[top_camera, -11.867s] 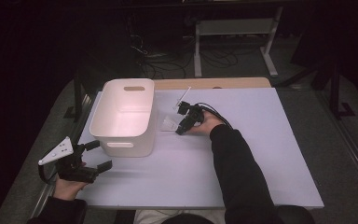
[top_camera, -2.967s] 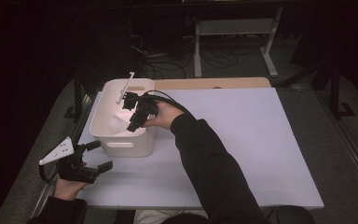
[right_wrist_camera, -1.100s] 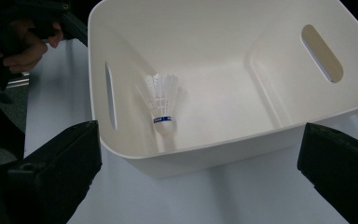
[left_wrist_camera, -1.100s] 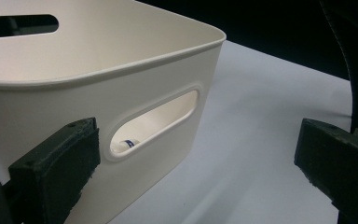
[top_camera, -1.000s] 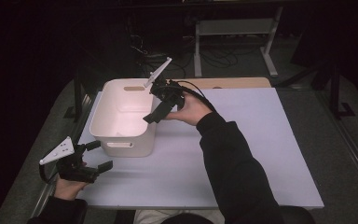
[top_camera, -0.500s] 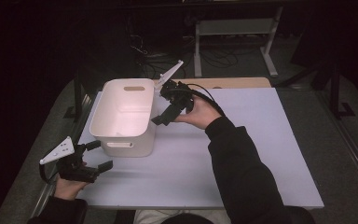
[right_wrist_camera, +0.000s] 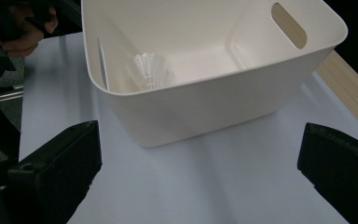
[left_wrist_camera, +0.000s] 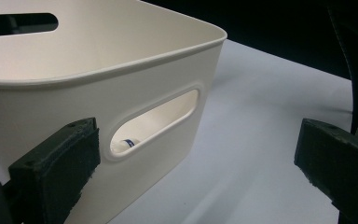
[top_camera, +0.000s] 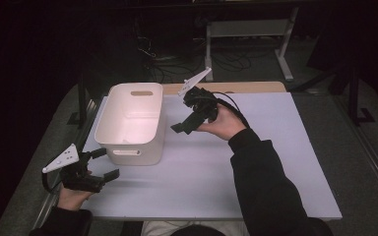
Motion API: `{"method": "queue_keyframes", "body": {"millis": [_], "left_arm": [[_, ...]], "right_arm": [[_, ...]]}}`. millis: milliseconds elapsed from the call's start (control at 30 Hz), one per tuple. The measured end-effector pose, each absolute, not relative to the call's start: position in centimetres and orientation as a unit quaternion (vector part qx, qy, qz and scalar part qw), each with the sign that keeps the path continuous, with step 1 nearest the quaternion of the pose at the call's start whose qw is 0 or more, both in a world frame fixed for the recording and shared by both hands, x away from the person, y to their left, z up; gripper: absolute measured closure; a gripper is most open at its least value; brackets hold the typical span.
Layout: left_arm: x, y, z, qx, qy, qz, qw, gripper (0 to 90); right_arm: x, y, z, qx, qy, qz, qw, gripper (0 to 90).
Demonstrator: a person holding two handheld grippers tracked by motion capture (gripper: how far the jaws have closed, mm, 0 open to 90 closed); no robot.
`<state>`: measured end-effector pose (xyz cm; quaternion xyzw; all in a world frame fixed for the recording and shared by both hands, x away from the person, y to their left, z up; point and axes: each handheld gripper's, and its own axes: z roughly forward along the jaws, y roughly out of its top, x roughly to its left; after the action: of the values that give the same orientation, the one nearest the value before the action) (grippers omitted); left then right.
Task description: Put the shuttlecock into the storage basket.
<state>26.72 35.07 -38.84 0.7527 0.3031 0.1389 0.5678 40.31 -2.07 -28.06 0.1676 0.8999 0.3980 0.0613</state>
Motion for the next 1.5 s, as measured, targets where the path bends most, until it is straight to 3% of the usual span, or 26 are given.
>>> {"method": "queue_keyframes", "body": {"millis": [1500], "left_arm": [[26.7,35.1,-38.8,0.751,0.305,0.138,0.569,0.0]], "right_arm": [[39.1,-11.1,-31.8,0.241,0.867,0.43,0.072,0.0]]}}
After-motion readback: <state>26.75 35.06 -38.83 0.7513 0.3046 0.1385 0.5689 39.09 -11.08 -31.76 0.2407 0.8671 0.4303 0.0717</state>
